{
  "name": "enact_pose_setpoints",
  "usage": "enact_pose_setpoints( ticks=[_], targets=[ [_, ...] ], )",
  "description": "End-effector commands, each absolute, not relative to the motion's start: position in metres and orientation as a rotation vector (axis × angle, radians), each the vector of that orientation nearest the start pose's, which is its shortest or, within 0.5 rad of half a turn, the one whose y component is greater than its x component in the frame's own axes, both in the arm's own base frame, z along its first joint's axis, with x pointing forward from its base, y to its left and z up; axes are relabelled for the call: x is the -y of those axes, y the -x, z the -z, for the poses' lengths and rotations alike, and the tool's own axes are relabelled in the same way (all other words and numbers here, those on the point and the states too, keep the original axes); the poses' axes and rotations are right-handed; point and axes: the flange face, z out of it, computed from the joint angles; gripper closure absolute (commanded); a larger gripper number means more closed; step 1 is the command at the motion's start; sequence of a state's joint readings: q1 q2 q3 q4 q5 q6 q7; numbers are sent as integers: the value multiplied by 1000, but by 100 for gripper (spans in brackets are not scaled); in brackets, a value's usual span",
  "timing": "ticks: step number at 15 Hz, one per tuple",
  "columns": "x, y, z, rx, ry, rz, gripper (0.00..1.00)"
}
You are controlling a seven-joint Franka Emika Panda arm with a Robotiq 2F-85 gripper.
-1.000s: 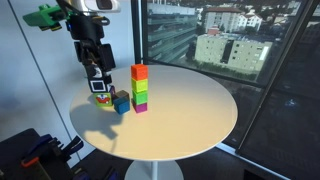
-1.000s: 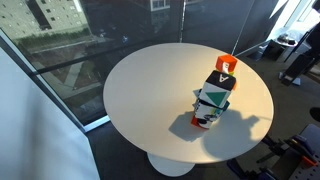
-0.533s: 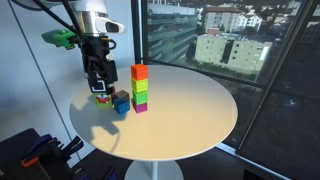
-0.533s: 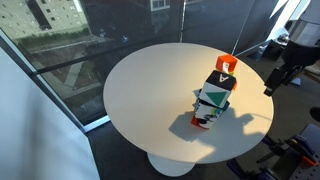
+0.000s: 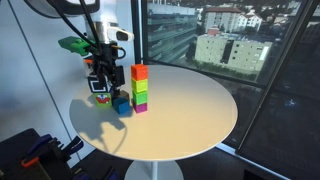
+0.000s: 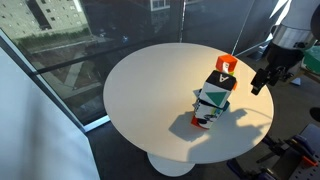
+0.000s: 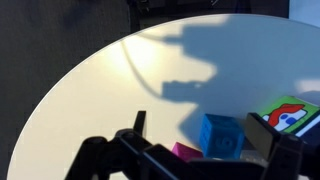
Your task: Put the blue block on the orange block
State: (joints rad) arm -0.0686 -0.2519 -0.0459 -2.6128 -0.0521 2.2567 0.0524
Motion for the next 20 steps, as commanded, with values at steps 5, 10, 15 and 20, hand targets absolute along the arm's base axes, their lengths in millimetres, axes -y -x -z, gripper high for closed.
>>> enact_pose_setpoints(
  ticks=[5,10,15,20],
  targets=[
    [48,-409,-333,-236,3132,-148,0],
    [48,-413,-322,-253,3135,-165,0],
    [37,-421,-296,-286,3124,-117,0],
    [13,-428,-271,-315,3113,-55,0]
  ],
)
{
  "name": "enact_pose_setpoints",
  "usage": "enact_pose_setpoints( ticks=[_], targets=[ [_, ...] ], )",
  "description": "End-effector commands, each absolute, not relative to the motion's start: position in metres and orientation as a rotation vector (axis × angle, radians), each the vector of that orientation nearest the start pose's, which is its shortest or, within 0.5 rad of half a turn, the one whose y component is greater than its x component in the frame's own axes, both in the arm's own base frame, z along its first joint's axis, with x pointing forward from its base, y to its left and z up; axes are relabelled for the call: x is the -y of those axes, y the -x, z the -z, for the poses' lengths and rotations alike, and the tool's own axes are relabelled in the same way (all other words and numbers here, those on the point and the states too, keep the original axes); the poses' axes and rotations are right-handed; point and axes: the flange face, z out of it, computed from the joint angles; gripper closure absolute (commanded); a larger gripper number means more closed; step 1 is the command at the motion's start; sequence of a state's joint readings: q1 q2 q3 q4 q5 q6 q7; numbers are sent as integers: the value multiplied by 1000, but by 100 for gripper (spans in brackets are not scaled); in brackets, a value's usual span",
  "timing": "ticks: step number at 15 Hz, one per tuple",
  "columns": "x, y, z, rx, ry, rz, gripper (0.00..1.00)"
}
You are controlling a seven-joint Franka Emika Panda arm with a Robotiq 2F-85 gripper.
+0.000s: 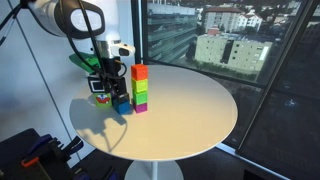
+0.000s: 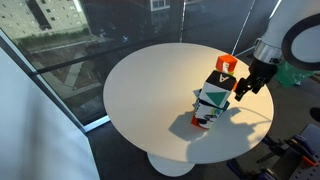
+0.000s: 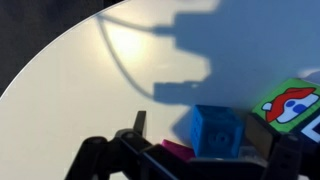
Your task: Put the blue block on the orange block
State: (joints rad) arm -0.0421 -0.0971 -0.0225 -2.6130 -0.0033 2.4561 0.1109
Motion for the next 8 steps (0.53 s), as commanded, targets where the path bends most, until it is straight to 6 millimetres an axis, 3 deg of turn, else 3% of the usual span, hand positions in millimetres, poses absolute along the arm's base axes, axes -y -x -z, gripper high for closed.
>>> enact_pose_setpoints(
  ticks=[1,8],
  targets=[
    [8,-430,-267,-322,3112,-46,0],
    [-17,-447,-246,-386,3111,31,0]
  ],
)
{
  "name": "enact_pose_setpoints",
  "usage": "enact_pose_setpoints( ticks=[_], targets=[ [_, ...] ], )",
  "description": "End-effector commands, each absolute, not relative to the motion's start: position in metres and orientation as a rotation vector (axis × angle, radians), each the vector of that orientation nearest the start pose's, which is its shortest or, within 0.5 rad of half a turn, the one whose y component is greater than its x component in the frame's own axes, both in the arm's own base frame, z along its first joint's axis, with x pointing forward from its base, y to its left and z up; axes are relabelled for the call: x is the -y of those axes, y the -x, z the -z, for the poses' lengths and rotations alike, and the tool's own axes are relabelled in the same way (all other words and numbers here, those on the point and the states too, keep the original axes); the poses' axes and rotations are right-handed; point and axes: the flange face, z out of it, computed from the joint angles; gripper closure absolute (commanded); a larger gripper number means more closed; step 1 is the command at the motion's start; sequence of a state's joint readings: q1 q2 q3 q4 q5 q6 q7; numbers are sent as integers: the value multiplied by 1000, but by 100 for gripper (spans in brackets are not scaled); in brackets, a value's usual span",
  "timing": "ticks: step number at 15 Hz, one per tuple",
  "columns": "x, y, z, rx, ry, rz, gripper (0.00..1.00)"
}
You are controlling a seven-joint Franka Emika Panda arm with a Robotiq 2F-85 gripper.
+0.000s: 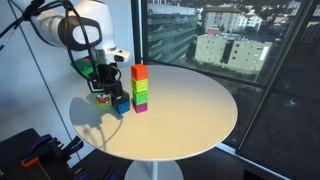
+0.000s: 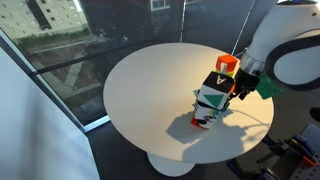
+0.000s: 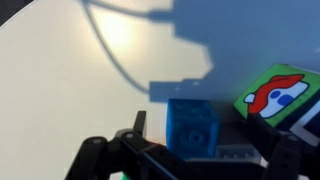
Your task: Put the blue block on the orange block
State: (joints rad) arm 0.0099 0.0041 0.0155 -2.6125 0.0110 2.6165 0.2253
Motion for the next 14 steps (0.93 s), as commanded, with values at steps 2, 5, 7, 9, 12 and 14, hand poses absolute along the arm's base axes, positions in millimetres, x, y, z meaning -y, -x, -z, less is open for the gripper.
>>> enact_pose_setpoints(
  ticks=[2,5,7,9,12,14],
  targets=[
    [-18,-451,-241,-417,3109,43,0],
    [-18,-457,-234,-453,3105,46,0],
    [-17,-460,-230,-468,3105,43,0],
    [-15,-464,-227,-482,3104,40,0],
    [-10,-469,-223,-482,3107,23,0],
    [-6,-472,-221,-479,3108,11,0]
  ],
)
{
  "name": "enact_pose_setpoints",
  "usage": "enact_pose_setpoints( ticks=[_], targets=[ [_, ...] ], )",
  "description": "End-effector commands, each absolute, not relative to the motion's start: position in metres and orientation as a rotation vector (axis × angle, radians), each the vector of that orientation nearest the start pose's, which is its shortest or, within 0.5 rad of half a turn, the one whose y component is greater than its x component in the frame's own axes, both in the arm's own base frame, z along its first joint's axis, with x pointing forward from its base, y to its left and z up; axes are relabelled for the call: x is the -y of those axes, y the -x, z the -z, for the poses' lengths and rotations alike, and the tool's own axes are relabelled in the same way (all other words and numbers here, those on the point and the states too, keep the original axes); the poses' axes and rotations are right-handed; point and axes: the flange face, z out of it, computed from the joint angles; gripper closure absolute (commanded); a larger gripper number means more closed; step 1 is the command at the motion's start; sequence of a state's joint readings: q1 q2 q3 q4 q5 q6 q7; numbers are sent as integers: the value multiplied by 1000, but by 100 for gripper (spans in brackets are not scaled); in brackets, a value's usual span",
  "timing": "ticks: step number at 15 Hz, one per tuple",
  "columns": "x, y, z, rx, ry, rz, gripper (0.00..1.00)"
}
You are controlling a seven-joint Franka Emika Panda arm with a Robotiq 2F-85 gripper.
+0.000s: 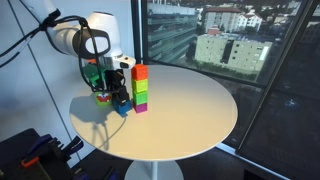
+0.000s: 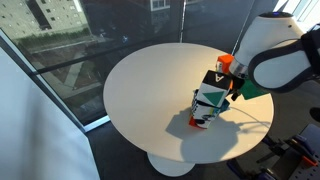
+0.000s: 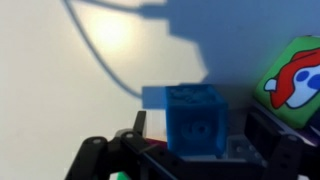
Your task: Put the blue block on the orange block
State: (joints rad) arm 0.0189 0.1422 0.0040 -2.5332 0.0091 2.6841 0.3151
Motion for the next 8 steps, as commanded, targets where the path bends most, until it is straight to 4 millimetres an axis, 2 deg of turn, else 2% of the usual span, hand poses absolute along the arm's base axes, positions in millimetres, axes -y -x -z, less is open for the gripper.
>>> enact_pose_setpoints(
  ticks=[1,8],
  targets=[
    [-4,-473,-220,-476,3109,4,0],
    [-1,-472,-217,-435,3113,-30,0]
  ],
)
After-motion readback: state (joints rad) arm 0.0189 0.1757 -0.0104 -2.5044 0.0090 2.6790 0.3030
